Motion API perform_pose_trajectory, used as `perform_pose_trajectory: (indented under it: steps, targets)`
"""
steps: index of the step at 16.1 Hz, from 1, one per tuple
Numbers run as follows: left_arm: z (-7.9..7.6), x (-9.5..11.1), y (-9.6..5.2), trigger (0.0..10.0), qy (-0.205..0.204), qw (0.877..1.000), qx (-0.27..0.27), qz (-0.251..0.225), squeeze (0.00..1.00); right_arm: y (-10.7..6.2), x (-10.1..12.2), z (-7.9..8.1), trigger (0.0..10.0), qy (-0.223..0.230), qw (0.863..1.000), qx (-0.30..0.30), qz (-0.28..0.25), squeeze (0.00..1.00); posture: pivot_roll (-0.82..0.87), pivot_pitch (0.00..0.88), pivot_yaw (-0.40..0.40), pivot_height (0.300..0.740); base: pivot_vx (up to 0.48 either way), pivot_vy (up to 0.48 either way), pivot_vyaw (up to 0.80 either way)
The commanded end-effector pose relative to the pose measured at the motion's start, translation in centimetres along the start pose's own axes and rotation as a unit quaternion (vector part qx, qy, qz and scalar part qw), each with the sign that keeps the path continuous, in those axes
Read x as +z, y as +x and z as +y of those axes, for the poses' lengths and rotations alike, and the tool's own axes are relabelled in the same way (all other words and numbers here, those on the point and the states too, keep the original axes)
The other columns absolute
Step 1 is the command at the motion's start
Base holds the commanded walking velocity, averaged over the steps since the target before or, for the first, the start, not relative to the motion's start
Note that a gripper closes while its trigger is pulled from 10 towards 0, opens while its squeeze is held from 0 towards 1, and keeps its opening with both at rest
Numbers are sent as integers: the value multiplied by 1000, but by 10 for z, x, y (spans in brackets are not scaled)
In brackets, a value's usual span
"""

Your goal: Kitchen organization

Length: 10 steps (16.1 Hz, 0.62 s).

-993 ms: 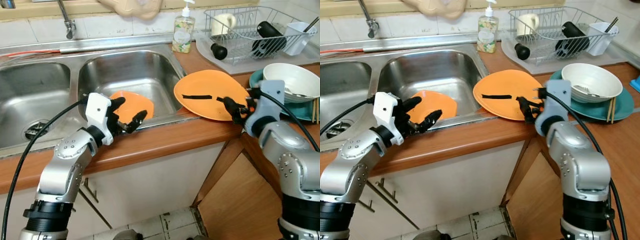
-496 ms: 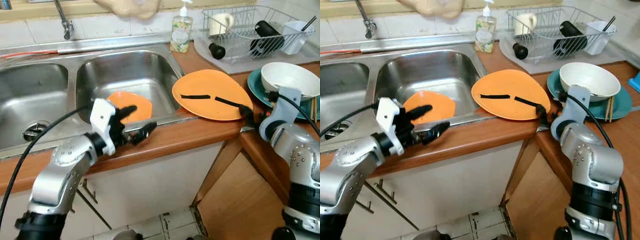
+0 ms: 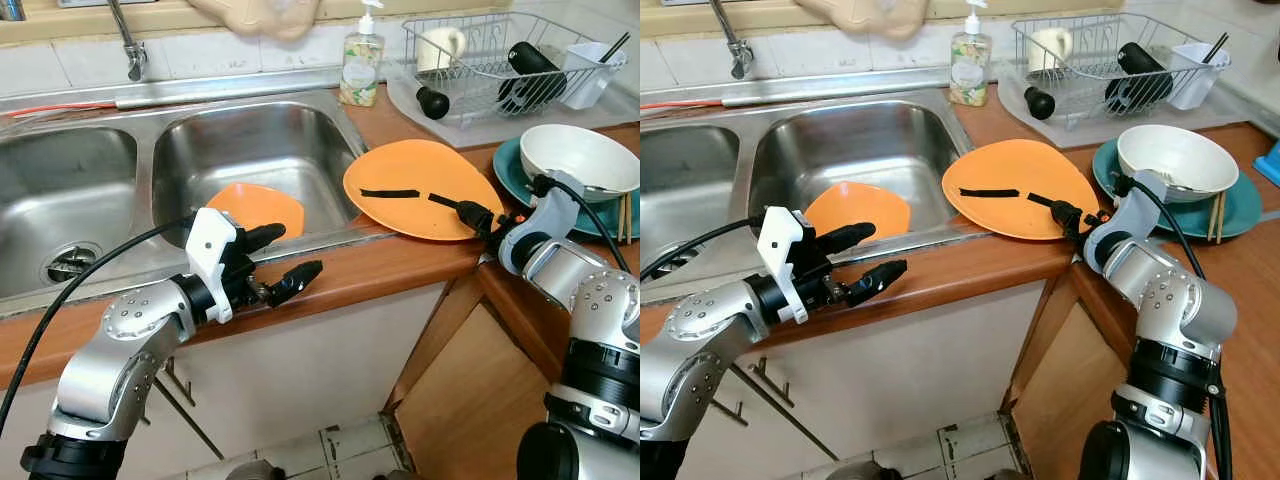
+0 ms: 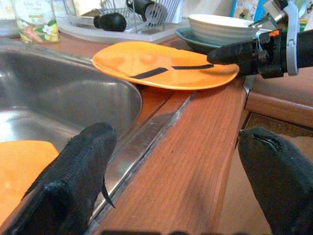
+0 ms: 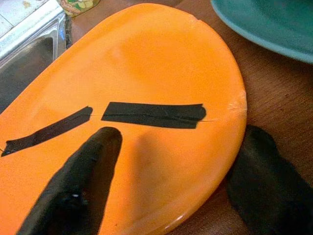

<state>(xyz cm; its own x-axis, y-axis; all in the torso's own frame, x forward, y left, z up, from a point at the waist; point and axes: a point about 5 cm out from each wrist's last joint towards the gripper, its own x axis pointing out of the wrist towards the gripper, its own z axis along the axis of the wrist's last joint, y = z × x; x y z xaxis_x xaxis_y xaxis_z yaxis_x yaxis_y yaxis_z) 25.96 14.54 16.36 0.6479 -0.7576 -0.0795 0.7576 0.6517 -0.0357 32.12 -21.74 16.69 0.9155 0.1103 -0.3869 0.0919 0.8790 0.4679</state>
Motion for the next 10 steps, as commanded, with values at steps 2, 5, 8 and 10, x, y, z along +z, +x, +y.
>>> perform_pose_trajectory:
  steps: [2,5,8,10]
  targets:
    - [-3,2,-1,10000,5,1000,-8,3,1000,5,0,9,0,26,999,29,12,0,-25,0,18,740,0,0,0]
    - [-4,2,-1,10000,5,1000,-9,6,1000,9,-3,10,1294,55,998,35,21,0,-21,0,18,740,0,0,0]
    - [-4,2,0,10000,5,1000,-10,8,1000,10,-4,9,0,63,997,35,20,0,-21,0,20,740,0,0,0]
    - [-4,2,1,10000,6,1000,-9,7,1000,11,-4,8,0,72,997,35,20,0,-23,0,18,740,0,0,0]
